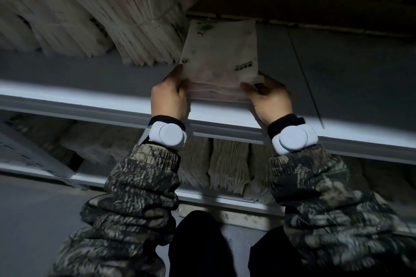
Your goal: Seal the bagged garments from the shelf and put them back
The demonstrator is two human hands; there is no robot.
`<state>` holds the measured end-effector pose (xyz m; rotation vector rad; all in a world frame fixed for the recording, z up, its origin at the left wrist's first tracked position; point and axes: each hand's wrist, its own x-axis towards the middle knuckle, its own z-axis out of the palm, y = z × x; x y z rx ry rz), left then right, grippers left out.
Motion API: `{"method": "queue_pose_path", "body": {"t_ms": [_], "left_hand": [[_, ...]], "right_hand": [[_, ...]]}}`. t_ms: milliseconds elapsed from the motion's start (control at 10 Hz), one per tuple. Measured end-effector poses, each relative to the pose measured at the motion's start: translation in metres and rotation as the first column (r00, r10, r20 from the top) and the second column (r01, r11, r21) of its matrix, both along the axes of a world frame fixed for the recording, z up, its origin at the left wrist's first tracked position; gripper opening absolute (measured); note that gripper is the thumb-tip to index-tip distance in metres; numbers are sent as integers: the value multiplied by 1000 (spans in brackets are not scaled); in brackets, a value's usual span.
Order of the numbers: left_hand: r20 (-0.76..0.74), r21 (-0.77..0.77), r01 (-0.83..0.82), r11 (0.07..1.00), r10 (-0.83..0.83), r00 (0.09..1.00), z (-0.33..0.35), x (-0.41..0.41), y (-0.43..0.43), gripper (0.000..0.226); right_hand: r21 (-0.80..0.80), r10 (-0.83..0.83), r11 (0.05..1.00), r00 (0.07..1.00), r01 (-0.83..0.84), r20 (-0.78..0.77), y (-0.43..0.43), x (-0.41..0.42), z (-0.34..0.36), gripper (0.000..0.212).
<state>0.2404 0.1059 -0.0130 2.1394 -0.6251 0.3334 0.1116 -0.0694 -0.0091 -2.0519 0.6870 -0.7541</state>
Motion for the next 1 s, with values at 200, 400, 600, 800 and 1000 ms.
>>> {"method": "queue_pose_path", "body": {"t_ms": [200,400,600,800,1000], "left_hand": [[-3,24,-91,996,91,996,2,-3,-4,45],[0,101,-69,993,69,998,3,-2,0,50],[12,195,-6,981,3,1000,6,-2,5,46],[-2,243,-8,970,9,1000,7,-11,7,37],[-30,185,23,982,-17,999,-3,-46,29,42]], "right_hand": [[47,-37,998,999,37,3,5,-1,1,59],[-35,-65,997,996,63,-64,11,-6,5,58],[-77,-62,996,987,51,-148,16,-7,8,51],[-186,-66,982,964,17,-259,17,-14,12,49],[-249,-82,968,951,5,-299,29,-42,7,60]]}}
